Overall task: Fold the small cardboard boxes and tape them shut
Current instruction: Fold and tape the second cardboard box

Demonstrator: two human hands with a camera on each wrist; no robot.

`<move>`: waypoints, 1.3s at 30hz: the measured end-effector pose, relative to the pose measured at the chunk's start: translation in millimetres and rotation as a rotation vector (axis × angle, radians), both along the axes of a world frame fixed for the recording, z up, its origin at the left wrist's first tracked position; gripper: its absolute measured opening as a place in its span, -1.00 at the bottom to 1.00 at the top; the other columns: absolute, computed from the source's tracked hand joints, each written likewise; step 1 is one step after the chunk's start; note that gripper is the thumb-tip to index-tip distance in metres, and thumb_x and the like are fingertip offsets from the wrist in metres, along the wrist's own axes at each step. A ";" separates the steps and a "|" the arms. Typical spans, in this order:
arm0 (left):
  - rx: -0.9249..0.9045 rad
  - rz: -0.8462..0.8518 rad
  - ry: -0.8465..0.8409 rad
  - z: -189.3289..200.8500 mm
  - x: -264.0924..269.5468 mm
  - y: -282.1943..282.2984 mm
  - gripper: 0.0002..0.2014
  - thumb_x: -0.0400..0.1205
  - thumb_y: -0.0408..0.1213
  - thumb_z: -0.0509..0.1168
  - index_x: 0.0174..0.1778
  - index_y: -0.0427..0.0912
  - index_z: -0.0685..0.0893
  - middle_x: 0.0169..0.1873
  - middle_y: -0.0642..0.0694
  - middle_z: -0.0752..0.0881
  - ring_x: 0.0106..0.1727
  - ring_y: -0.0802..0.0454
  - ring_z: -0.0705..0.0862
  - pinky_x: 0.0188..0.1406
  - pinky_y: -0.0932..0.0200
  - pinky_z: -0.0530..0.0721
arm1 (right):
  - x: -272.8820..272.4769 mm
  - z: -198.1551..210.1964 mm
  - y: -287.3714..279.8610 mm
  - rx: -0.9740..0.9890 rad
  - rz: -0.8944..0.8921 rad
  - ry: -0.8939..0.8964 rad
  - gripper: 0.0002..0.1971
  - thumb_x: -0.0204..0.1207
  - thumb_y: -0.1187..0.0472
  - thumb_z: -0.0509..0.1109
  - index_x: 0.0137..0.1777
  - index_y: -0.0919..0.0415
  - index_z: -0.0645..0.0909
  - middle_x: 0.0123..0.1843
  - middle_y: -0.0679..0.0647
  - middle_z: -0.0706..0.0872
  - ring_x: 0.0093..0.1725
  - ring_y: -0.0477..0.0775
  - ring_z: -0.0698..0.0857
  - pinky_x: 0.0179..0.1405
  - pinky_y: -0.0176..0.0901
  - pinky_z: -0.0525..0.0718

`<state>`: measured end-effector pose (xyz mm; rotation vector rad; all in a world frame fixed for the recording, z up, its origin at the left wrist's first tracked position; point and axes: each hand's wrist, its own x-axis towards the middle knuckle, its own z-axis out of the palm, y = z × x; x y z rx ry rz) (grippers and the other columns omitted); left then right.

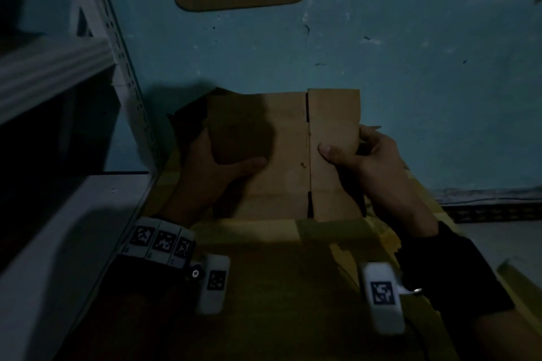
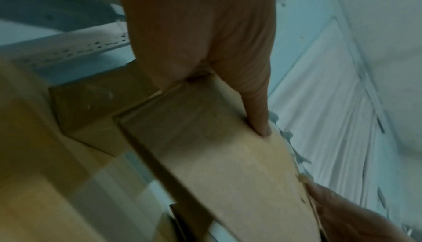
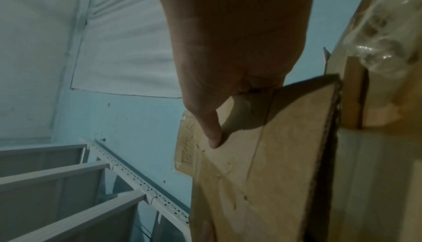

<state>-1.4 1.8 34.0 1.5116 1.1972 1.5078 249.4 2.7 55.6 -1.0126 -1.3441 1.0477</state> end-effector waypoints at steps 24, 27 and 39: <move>-0.009 0.161 -0.017 7.1 -7.5 -0.2 -0.24 0.28 -0.25 0.66 0.39 0.02 0.50 0.13 0.20 0.65 0.07 0.40 0.63 -0.10 0.41 0.71 | 2.5 -15.4 11.1 0.075 -0.005 -0.225 -0.86 0.65 0.20 0.45 -0.11 0.25 0.71 -0.35 0.02 0.76 -0.42 0.05 0.69 -0.49 -0.10 0.58; -0.023 0.156 -0.010 6.2 -7.1 0.0 -0.18 0.25 -0.20 0.66 0.44 -0.04 0.50 0.20 0.12 0.66 0.13 0.32 0.64 0.00 0.30 0.72 | 4.5 -16.6 11.7 0.060 -0.017 -0.259 -0.89 0.67 0.21 0.43 -0.01 0.26 0.71 -0.26 0.08 0.80 -0.38 0.02 0.72 -0.51 -0.17 0.60; -0.058 0.146 0.017 4.4 -9.9 1.0 -0.22 0.32 -0.27 0.64 0.47 -0.09 0.49 0.07 0.24 0.64 -0.01 0.44 0.63 -0.23 0.50 0.67 | 19.4 -16.1 21.3 0.038 0.022 -0.361 -0.69 0.55 0.12 0.51 0.00 0.43 0.71 -0.15 0.32 0.80 -0.10 0.31 0.80 -0.06 0.20 0.76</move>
